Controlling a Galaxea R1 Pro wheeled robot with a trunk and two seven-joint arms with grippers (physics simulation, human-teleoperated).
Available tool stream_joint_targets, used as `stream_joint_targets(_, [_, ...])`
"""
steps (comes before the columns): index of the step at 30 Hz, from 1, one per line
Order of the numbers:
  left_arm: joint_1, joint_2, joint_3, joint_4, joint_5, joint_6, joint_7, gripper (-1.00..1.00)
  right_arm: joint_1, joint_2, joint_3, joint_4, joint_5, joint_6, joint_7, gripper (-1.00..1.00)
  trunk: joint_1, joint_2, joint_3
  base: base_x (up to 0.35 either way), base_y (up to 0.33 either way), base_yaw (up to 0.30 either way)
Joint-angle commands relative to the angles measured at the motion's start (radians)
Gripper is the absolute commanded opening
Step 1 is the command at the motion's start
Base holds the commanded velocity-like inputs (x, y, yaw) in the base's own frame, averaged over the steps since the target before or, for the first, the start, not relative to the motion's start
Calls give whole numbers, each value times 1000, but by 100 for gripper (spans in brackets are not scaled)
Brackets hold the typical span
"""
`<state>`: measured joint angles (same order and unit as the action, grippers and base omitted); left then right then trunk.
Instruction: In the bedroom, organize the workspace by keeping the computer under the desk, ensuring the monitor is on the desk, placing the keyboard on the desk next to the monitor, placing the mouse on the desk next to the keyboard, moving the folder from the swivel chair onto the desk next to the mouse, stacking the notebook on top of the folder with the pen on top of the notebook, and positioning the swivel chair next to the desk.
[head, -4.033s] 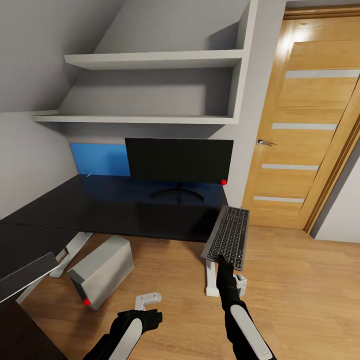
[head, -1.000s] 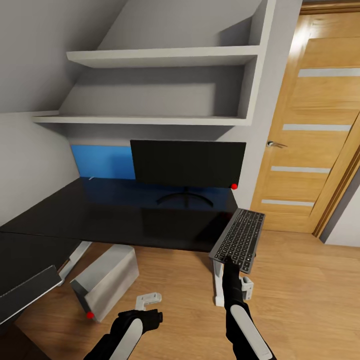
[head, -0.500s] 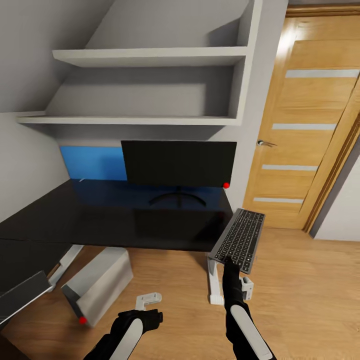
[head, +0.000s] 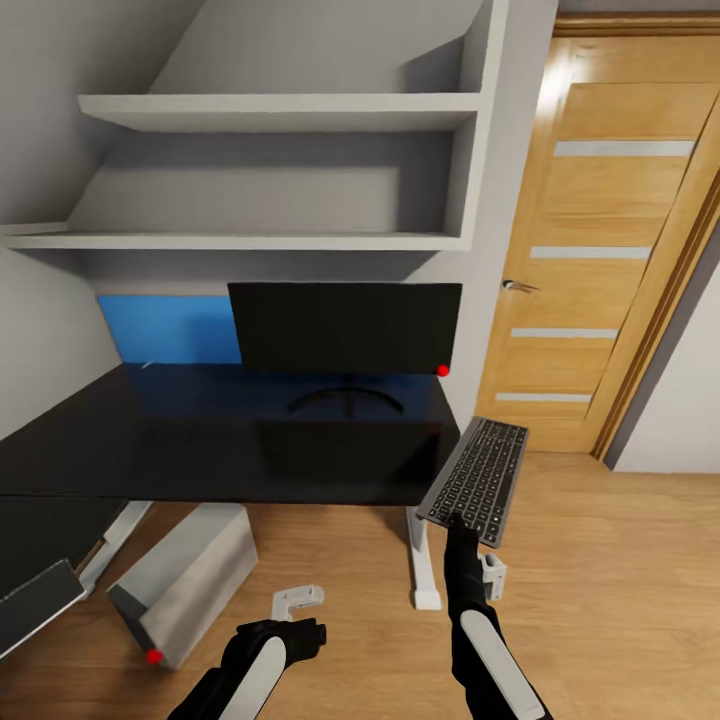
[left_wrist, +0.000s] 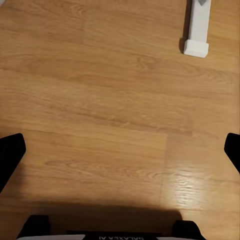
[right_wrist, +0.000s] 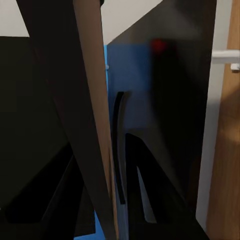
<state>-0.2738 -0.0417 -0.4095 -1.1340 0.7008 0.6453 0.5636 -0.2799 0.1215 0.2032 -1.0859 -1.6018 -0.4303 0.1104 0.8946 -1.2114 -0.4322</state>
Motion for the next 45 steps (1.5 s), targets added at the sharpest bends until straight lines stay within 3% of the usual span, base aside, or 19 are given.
stream_joint_targets(1, [-1,0,-2,-1,11,1,10,100,-1,0,2,1,-10,-5,7,-100,0,-1,-1,23,30,0])
stream_joint_targets(22, [-1,1,-2,-1,9,0,10,100,-1,0,6,2,-8,-4,7,-100,0,-1,-1,-2,94,0])
stream_joint_targets(41, [-1,0,-4,-1,9,2,12,100,-1,2,14,2,-5,-1,9,-100,0,-1,-1,-1,4,0])
stream_joint_targets(45, [-1,-8,-9,-1,8,1,12,100,-1,2,59,3,-4,-1,9,-100,0,-1,-1,0,0,0])
